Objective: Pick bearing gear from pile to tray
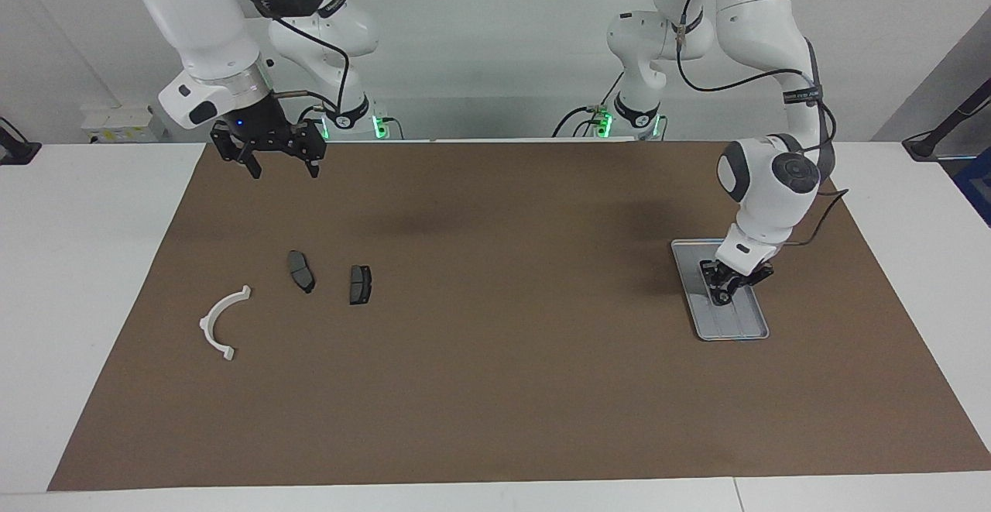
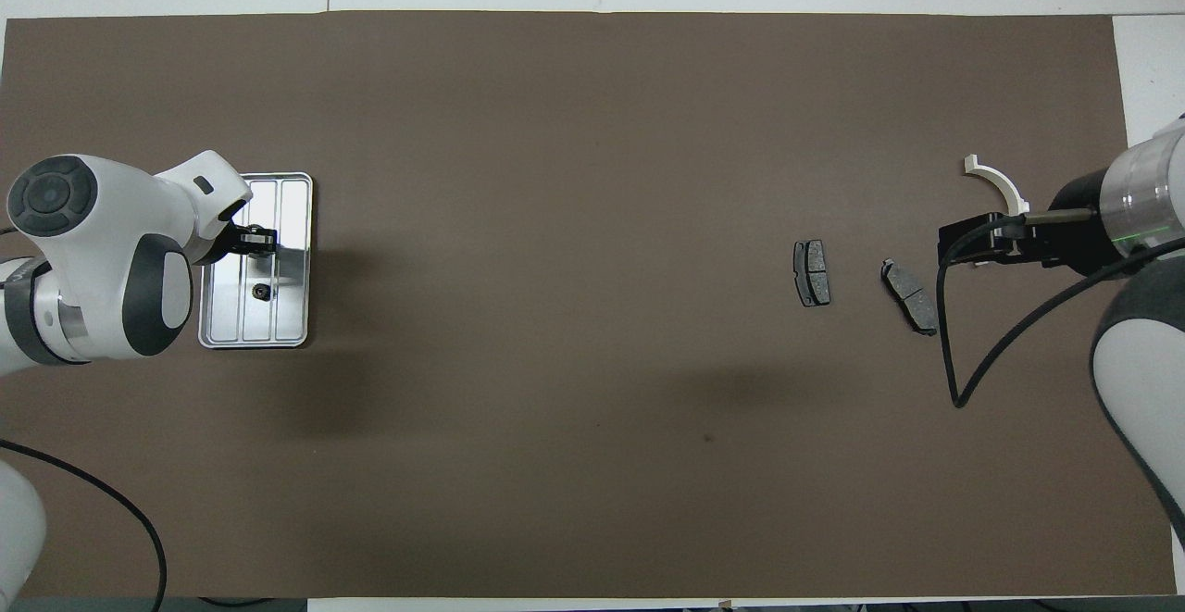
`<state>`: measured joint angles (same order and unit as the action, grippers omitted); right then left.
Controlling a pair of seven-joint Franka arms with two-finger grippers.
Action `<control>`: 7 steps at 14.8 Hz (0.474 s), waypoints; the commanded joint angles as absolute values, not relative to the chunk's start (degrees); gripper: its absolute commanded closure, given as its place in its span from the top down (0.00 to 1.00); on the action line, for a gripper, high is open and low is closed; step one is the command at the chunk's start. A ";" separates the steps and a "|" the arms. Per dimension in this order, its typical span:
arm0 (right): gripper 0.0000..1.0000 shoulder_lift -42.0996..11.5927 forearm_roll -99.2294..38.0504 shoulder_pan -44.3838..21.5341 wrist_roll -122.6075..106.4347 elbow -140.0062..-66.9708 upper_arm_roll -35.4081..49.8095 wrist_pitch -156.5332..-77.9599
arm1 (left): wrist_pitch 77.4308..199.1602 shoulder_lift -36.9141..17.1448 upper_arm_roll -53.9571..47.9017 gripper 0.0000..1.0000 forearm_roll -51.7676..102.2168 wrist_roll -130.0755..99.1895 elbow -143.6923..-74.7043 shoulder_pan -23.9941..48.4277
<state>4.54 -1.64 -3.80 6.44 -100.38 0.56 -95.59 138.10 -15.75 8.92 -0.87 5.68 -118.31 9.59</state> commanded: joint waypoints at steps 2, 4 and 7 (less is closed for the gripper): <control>1.00 5.27 -1.85 -3.16 5.62 -100.72 0.97 -95.45 | 140.80 -14.59 8.61 0.00 -0.26 6.77 -120.93 9.58; 1.00 5.27 -1.93 -3.08 5.80 -100.81 0.97 -95.54 | 142.29 -14.59 8.61 0.00 -0.26 6.77 -121.99 9.75; 1.00 5.27 -1.76 -2.99 5.80 -100.81 0.79 -95.71 | 142.56 -14.50 8.70 0.17 -0.26 6.86 -122.34 9.76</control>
